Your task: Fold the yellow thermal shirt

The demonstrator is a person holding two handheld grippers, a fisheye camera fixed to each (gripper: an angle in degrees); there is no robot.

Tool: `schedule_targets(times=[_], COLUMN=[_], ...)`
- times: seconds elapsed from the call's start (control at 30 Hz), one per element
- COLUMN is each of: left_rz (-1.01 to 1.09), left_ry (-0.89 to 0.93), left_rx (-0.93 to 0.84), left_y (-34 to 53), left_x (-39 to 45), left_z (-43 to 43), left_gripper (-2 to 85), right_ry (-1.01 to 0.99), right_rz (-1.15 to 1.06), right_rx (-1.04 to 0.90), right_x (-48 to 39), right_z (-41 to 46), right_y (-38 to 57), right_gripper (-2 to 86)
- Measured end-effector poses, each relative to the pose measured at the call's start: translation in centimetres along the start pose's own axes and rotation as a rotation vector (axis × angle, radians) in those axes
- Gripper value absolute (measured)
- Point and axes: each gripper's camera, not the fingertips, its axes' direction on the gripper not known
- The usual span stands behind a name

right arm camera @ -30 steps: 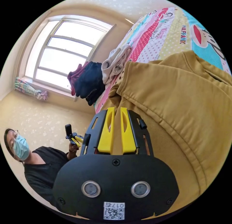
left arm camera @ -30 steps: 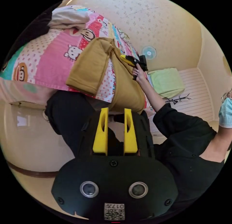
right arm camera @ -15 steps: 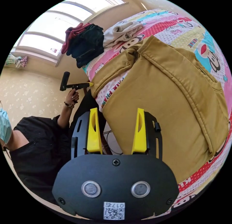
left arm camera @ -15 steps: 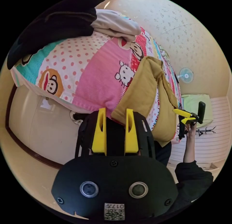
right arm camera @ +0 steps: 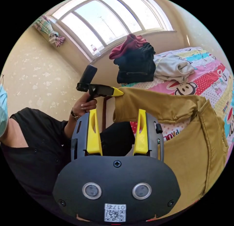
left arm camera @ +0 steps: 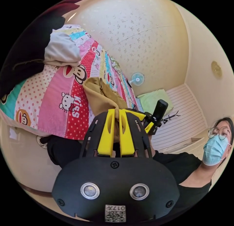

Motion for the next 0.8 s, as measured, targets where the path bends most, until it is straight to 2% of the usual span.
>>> schedule_targets(times=[0.1,0.17,0.23,0.33,0.47,0.63,0.8], left_rz=[0.023,0.033,0.047,0.066,0.019,-0.007,-0.048], left_ry=[0.028,0.037,0.046,0.053,-0.116,-0.021,-0.09], left_rx=[0.01,0.004,0.004,0.057,0.175,0.14,0.064], left_y=[-0.1,-0.2,-0.1,0.8,3.3,4.7,5.8], left_x=[0.7,1.0,1.2,0.9,-0.2,-1.8,-2.1], left_z=[0.3,0.6,0.4,-1.8,-5.3,-5.2,-3.2], left_gripper=[3.4,3.6,4.1,6.3,4.4,0.0,-0.9], right_ry=[0.141,0.157,0.171,0.137,0.053,0.102,0.166], right_rz=[0.081,0.085,0.093,0.106,0.051,-0.017,0.079], right_rx=[-0.011,-0.013,0.021,0.055,0.046,0.135,0.317], right_x=[-1.4,-1.7,-1.5,0.0,2.0,5.0,11.3], right_z=[1.0,1.2,0.0,-2.5,-5.5,-15.7,-24.9], right_y=[0.1,0.4,0.9,0.3,-4.7,-11.0,-6.3], right_gripper=[23.0,20.0,12.0,7.7,6.6,6.3,6.2])
